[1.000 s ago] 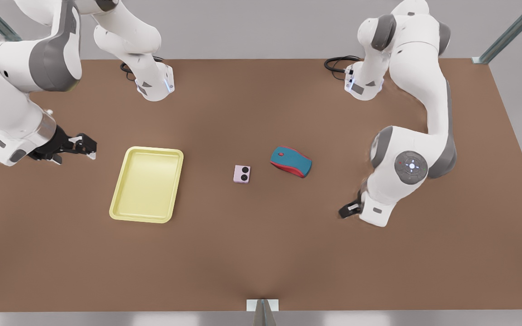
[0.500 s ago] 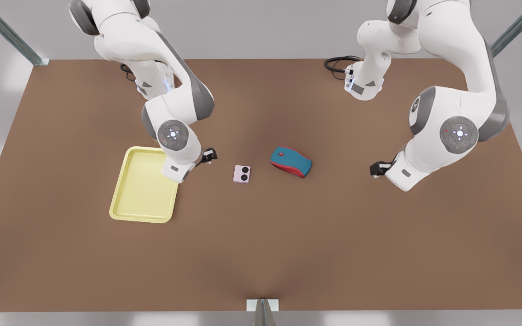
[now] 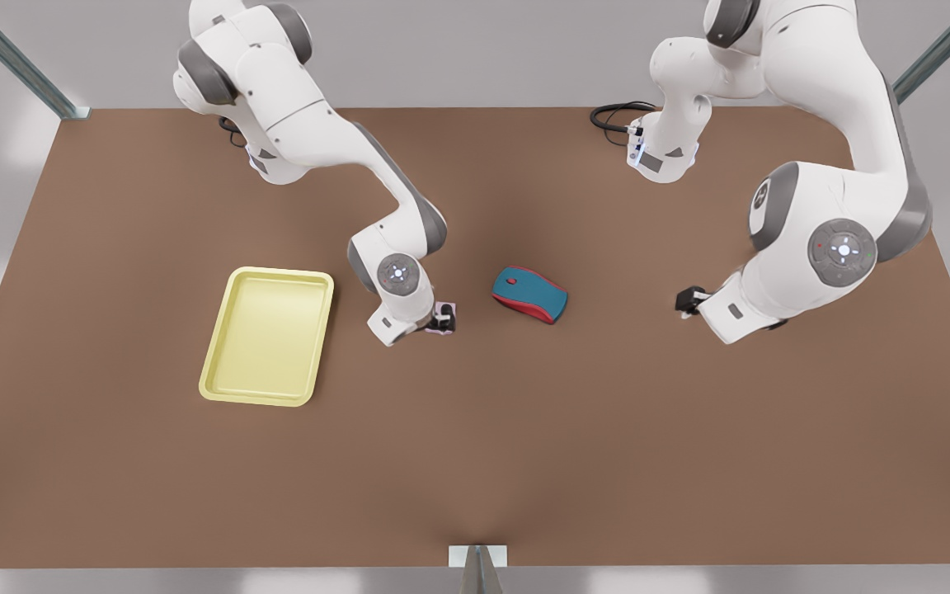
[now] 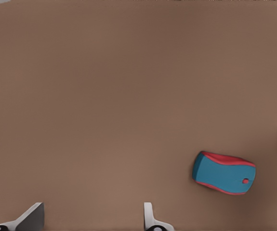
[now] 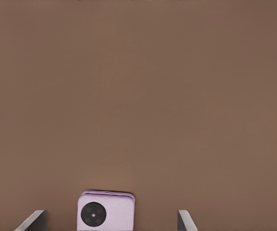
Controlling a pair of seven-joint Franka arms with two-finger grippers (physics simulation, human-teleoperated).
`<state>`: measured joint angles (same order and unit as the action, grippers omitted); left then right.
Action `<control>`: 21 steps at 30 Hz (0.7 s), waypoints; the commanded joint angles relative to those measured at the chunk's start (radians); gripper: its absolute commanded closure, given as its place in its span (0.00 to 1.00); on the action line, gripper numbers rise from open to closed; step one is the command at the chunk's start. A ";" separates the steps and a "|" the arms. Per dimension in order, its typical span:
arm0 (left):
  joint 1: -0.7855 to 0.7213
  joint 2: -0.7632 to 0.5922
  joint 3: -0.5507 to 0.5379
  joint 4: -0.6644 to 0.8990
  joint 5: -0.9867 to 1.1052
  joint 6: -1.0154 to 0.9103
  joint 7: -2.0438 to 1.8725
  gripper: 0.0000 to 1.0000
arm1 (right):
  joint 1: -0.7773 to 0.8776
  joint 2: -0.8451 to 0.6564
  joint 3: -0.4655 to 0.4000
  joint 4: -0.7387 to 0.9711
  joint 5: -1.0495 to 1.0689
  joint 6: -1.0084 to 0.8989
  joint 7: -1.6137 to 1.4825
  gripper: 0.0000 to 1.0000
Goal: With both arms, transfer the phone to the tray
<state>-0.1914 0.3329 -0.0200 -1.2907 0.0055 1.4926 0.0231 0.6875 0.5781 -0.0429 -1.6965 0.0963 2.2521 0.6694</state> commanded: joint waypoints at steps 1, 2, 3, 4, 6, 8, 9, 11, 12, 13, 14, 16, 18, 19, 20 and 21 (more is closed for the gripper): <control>0.004 -0.005 0.003 0.005 0.004 -0.003 0.161 0.00 | 0.001 -0.001 0.000 -0.041 0.002 0.156 0.368 0.00; 0.006 0.000 0.020 0.005 0.004 -0.002 0.114 0.00 | 0.012 0.003 0.000 -0.043 0.000 0.159 0.360 0.00; 0.006 0.000 0.025 0.005 0.018 0.000 0.075 0.00 | 0.027 0.019 0.000 -0.043 -0.003 0.161 0.361 0.00; 0.006 0.001 0.031 0.004 0.018 0.000 0.073 0.00 | 0.027 0.020 0.000 -0.043 -0.003 0.161 0.361 0.00; 0.006 0.000 0.038 0.004 0.018 0.000 0.073 0.00 | 0.040 0.031 0.002 -0.040 -0.009 0.158 0.360 0.00; 0.004 0.001 0.049 0.004 0.018 0.008 0.055 0.00 | 0.041 0.045 0.002 -0.038 -0.009 0.164 0.361 0.00; 0.004 0.001 0.049 0.004 0.016 0.008 0.049 0.00 | 0.041 0.048 0.002 -0.040 -0.009 0.165 0.361 0.00; 0.004 -0.002 0.049 0.002 0.013 0.003 0.023 0.00 | 0.043 0.062 0.002 -0.045 -0.007 0.181 0.361 0.00; 0.004 0.000 0.049 -0.001 0.007 0.005 0.017 0.00 | 0.056 0.072 0.003 -0.051 -0.009 0.205 0.361 0.00; 0.004 0.000 0.049 -0.002 0.005 0.005 0.017 0.00 | 0.057 0.074 0.003 -0.069 -0.009 0.234 0.358 0.00; 0.004 0.001 0.048 -0.001 0.001 0.006 0.018 0.00 | 0.057 0.077 0.003 -0.075 -0.010 0.238 0.352 0.00; 0.003 0.006 0.042 -0.001 -0.021 0.012 0.023 0.00 | 0.057 0.080 0.008 -0.081 -0.010 0.244 0.351 0.00; -0.006 0.011 0.035 0.002 -0.024 0.006 0.035 0.00 | 0.057 0.085 0.009 -0.081 -0.010 0.245 0.349 0.00; -0.008 0.011 0.035 0.002 -0.025 0.006 0.035 0.00 | 0.057 0.085 0.009 -0.081 -0.010 0.245 0.338 0.00; -0.008 0.011 0.034 0.002 -0.028 0.009 0.035 0.00 | 0.057 0.092 0.009 -0.081 -0.010 0.248 0.334 0.00; -0.008 0.012 0.031 0.002 -0.042 0.012 0.034 0.00 | 0.058 0.098 0.011 -0.083 -0.010 0.253 0.331 0.00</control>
<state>-0.1993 0.3454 0.0131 -1.2892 -0.0203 1.5003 0.0522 0.7444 0.6731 -0.0297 -1.7797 0.0853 2.4782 0.9139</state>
